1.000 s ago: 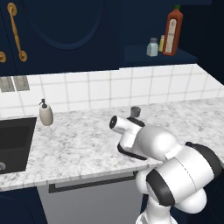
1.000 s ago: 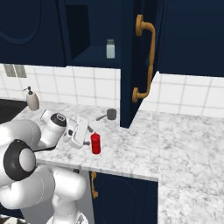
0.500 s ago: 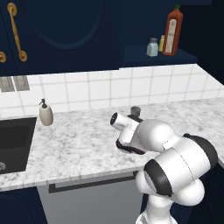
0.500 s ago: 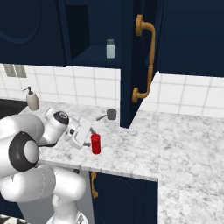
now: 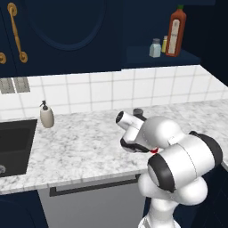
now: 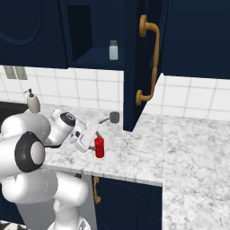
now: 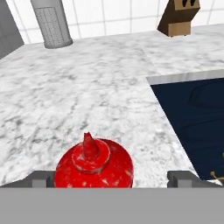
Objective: Put the shaker and condiment bottle from the counter next to their counterparts in the cabinet.
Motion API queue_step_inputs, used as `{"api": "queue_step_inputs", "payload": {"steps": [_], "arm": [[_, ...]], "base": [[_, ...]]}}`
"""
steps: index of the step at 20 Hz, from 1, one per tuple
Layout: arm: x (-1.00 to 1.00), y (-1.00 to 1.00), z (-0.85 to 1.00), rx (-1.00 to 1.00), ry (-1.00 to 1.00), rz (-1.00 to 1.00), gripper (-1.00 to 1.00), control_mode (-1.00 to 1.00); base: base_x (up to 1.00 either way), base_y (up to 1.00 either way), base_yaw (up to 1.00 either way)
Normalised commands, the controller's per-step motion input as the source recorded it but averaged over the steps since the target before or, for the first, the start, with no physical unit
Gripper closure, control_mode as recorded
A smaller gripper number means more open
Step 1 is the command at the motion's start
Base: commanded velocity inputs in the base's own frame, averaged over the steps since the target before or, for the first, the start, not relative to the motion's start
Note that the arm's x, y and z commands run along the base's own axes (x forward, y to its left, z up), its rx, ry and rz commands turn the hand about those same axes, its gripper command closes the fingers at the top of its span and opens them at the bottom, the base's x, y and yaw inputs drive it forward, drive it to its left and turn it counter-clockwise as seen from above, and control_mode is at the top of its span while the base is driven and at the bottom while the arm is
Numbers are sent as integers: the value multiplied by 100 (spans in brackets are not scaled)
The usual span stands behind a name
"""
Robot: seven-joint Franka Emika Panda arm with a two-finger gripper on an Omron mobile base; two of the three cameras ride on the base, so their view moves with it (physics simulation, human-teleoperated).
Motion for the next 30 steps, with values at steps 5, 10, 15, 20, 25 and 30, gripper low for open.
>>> {"api": "queue_step_inputs", "payload": {"steps": [5, 10, 15, 20, 25, 30], "arm": [[0, 0, -13, 3, 3, 0, 100, -100], [-5, 1, -4, 1, 2, -1, 100, -100], [-6, 8, 11, -2, 0, 0, 100, -100], [-1, 30, 65, -10, 3, 7, 100, -100], [1, 1, 99, -3, 15, 15, 100, -100], [0, 0, 100, -1, 20, 23, 100, -100]], "base": [[0, 0, 0], [0, 0, 0], [0, 0, 0], [0, 0, 0], [0, 0, 0], [0, 0, 0]]}}
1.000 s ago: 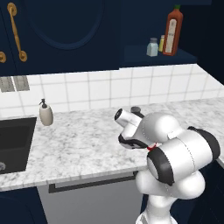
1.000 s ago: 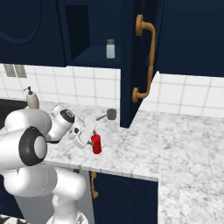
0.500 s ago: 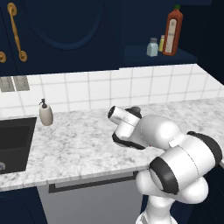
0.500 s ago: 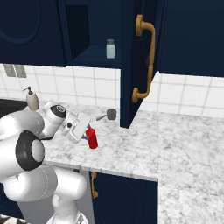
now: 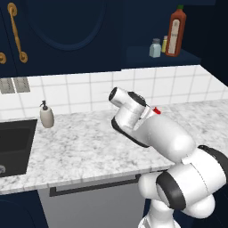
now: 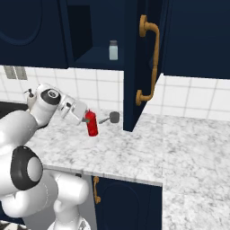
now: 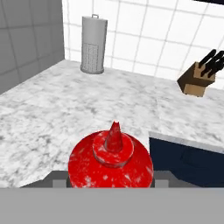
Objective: Put the shaker and condiment bottle from the counter next to their counterparts in the cabinet.
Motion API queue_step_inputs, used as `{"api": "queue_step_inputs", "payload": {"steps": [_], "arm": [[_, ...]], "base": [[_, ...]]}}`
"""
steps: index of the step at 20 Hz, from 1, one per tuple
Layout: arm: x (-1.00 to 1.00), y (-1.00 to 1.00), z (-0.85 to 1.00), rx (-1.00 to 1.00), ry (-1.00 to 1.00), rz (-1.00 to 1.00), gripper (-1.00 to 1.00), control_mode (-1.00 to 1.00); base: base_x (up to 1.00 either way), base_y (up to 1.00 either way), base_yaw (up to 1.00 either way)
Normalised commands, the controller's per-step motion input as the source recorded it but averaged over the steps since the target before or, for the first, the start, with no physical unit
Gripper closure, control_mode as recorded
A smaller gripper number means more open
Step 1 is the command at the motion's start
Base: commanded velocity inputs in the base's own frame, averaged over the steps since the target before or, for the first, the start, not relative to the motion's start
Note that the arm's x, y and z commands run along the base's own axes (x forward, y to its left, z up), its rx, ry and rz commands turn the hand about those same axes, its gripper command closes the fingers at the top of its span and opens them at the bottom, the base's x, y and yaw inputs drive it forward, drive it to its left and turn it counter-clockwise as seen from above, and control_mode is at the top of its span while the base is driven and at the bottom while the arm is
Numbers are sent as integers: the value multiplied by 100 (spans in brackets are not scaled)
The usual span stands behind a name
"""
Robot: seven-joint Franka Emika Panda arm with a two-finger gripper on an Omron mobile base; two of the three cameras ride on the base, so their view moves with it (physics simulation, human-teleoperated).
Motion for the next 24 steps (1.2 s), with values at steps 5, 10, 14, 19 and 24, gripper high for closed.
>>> {"api": "queue_step_inputs", "payload": {"steps": [5, 10, 14, 19, 24], "arm": [[5, 0, 100, 0, 21, 28, 100, -100], [0, -9, 94, -1, 19, 28, 100, -100], [0, -28, 85, 0, 8, 36, 100, -100], [0, -35, 65, 0, 0, 48, 100, -100], [0, -41, 41, 4, -6, 54, 100, -100]], "base": [[0, 0, 0], [0, 0, 0], [0, 0, 0], [0, 0, 0], [0, 0, 0]]}}
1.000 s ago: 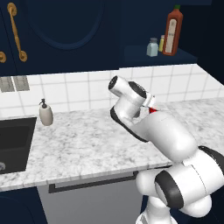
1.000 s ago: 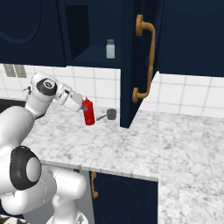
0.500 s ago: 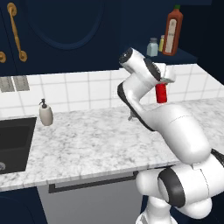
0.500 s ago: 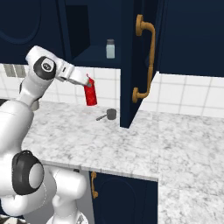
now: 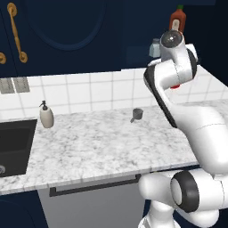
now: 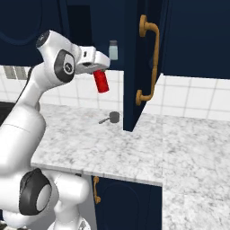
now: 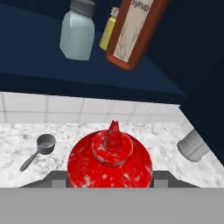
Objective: Put the shaker and condiment bottle from the counter next to their counterparts in the cabinet.
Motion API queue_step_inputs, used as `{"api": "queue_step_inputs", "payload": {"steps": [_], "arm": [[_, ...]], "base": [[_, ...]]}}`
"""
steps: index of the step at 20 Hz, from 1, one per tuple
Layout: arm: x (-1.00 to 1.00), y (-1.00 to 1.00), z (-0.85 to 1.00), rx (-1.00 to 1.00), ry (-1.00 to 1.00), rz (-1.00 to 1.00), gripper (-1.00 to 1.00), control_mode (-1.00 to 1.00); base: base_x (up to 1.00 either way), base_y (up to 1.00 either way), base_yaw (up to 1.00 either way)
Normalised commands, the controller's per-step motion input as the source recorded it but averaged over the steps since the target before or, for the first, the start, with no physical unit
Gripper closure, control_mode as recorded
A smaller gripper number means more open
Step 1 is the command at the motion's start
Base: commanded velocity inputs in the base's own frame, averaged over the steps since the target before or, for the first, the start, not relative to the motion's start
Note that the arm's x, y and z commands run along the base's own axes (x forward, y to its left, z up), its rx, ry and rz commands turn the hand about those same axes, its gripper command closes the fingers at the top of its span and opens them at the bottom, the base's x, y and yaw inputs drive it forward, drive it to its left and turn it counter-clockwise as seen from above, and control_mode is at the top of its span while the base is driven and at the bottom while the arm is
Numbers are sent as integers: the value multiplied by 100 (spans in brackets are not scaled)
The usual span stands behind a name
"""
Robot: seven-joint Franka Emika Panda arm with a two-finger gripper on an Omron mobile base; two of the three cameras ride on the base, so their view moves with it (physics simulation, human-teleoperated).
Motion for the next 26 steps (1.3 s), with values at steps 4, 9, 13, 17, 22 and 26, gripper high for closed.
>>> {"api": "queue_step_inputs", "payload": {"steps": [4, 9, 13, 17, 22, 26], "arm": [[0, -53, 20, 17, -25, 54, 100, -100], [0, -16, 4, 4, -11, 23, 100, -100], [12, 0, 27, 2, 3, 1, 100, -100], [30, 0, 76, 5, 9, 0, 100, -100], [46, -6, 86, 14, 7, 1, 100, -100], [54, -16, 10, 14, 0, 4, 100, -100]], "base": [[0, 0, 0], [0, 0, 0], [0, 0, 0], [0, 0, 0], [0, 0, 0], [0, 0, 0]]}}
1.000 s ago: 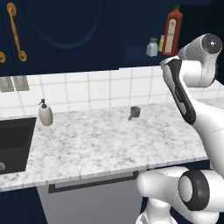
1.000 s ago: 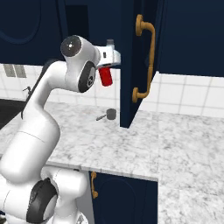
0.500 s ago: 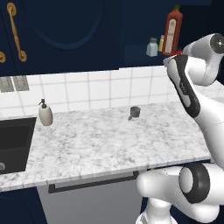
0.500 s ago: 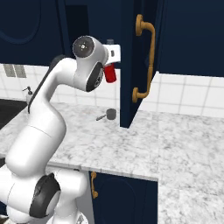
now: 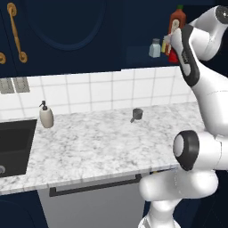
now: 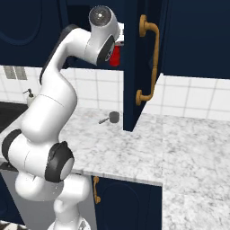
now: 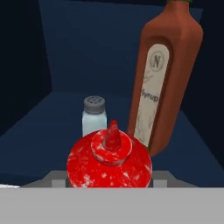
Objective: Put the shaker and condiment bottle from the counter next to their counterparts in the cabinet.
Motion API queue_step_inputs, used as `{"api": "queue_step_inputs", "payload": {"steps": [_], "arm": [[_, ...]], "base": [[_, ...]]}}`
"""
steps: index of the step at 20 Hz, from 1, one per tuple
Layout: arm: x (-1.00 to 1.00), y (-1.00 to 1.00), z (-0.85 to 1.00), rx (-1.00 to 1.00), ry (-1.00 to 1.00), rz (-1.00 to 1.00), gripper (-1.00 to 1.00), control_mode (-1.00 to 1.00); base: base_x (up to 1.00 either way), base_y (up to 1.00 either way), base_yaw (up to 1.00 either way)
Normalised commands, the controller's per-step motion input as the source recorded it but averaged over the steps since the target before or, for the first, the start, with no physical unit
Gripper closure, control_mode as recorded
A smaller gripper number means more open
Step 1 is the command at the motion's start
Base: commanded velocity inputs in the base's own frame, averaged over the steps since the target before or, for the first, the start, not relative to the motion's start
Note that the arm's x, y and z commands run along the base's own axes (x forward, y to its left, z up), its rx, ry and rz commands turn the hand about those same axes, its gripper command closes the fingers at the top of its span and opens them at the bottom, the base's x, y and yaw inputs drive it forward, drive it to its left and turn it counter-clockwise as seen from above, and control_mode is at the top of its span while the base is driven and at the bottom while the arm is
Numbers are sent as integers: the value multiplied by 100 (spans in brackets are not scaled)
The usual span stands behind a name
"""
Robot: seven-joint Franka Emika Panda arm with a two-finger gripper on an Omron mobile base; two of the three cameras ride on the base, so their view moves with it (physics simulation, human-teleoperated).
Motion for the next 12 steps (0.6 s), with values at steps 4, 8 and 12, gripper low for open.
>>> {"api": "queue_step_inputs", "payload": {"steps": [4, 8, 12], "arm": [[5, -4, -1, 0, 0, 0, 100, -100], [48, -9, 0, 0, 0, 0, 100, -100], [36, 0, -20, -2, -6, 0, 100, -100]], "base": [[0, 0, 0], [0, 0, 0], [0, 0, 0]]}}
